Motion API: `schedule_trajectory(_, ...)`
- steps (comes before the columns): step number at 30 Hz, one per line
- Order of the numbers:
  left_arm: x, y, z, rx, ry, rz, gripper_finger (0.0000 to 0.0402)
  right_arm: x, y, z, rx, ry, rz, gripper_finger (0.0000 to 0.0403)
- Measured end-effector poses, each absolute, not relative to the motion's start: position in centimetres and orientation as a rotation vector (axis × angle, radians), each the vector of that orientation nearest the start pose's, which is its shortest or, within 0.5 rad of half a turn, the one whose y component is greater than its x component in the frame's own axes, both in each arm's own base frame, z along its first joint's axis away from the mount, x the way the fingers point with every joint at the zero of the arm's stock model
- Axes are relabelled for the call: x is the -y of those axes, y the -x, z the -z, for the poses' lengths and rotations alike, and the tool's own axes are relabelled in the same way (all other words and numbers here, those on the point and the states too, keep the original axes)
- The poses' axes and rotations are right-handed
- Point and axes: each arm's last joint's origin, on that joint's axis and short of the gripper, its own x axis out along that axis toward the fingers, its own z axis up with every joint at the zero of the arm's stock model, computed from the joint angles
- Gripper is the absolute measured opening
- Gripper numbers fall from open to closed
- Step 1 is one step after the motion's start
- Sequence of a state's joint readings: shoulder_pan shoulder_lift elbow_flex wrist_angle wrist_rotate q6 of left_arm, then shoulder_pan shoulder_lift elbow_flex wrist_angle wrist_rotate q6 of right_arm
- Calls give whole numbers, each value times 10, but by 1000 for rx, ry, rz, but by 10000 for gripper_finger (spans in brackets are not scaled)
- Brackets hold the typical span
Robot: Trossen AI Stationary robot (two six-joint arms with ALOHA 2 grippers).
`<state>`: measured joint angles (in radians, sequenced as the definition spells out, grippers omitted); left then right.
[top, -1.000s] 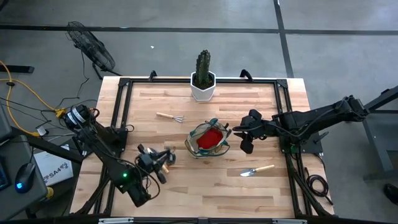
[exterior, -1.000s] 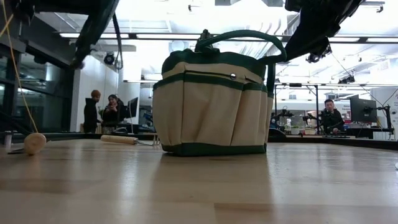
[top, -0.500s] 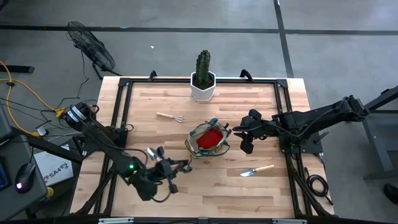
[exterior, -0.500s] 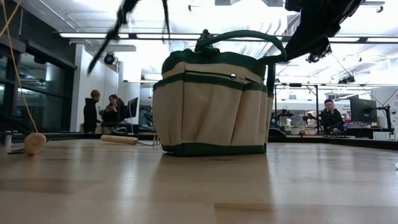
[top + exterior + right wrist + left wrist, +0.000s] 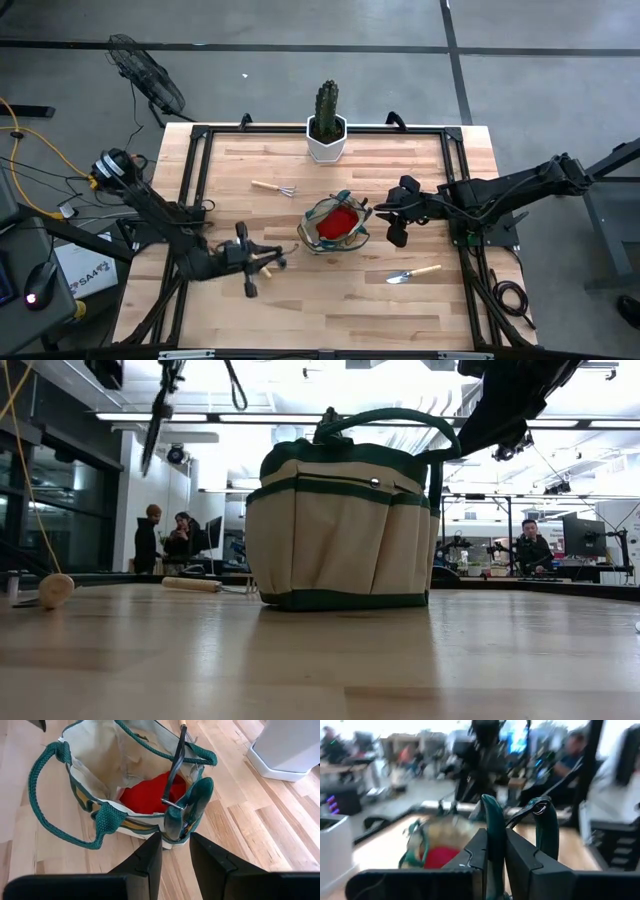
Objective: Pick & Place Garden tools in Gardening bag
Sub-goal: Put the green shears into the brown gardening bag
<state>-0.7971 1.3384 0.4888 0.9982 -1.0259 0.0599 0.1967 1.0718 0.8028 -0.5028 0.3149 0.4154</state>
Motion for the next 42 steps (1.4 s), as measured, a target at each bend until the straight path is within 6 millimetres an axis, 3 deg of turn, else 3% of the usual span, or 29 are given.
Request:
schedule_trajectory(6,127,-185,-213,196,39,-231,35,-33,-212,-262,-703,-208,266,91)
schedule_trajectory(15,100,-206,-221,280,12,-204,35,-33,-212,-262,-700,-227,272,91)
schedule_trajectory(27,95,-209,-222,286,24,-225,35,-33,-212,-262,-698,-233,275,91)
schedule_trajectory(42,102,-239,-216,291,-15,-261,35,-33,-212,-262,-696,-254,282,91)
